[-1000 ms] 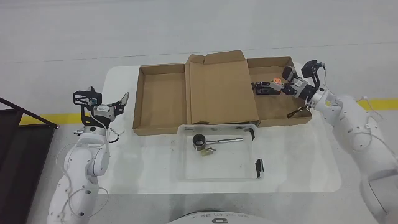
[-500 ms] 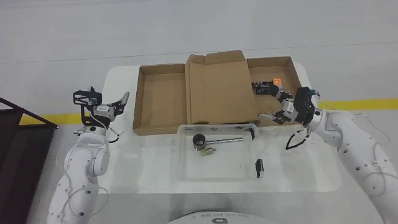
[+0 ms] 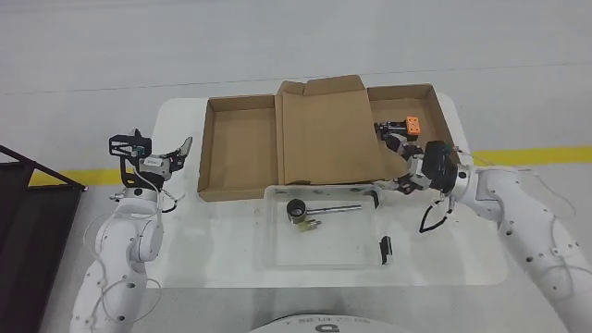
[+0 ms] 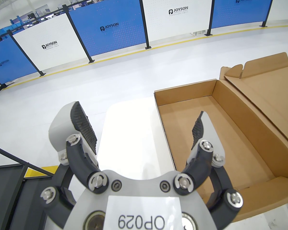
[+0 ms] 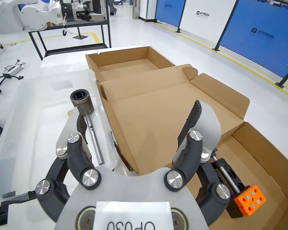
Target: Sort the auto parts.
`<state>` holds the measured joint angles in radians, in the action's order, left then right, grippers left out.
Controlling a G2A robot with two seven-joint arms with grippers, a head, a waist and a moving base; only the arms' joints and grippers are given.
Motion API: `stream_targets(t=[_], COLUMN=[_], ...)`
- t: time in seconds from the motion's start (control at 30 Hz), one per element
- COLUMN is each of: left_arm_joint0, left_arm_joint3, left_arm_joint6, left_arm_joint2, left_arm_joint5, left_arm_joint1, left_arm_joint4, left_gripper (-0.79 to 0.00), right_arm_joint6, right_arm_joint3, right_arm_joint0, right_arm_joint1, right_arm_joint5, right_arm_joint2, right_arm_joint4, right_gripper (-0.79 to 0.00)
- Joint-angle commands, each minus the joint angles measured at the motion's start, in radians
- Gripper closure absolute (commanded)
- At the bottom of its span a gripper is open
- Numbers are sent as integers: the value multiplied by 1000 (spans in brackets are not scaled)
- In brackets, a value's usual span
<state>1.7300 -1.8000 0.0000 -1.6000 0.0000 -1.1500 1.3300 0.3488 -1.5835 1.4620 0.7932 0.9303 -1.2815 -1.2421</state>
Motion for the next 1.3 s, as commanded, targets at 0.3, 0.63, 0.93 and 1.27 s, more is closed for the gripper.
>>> stream_targets(t=[0.3,0.63,0.93,1.27], left_arm_joint0=[0,0,0,0], left_arm_joint3=[0,0,0,0], left_arm_joint6=[0,0,0,0], left_arm_joint2=[0,0,0,0], left_arm_joint5=[0,0,0,0], left_arm_joint1=[0,0,0,0], left_arm_joint4=[0,0,0,0], left_gripper=[-785,-785,-785,-785], right_arm_joint6=[-180,-324,-491,-664], right_arm_joint3=[-337,-389,-382,-336], right_arm_joint0=[200,203,137,35], right_arm_joint1=[-14,-6,14,48], right_arm_joint5=[-141,-154,-145,-157], right_arm_joint2=[6,69,146,244], right_arm_joint4=[-332,-410,-389,-307], right_gripper=[-517,-456,-369,-320])
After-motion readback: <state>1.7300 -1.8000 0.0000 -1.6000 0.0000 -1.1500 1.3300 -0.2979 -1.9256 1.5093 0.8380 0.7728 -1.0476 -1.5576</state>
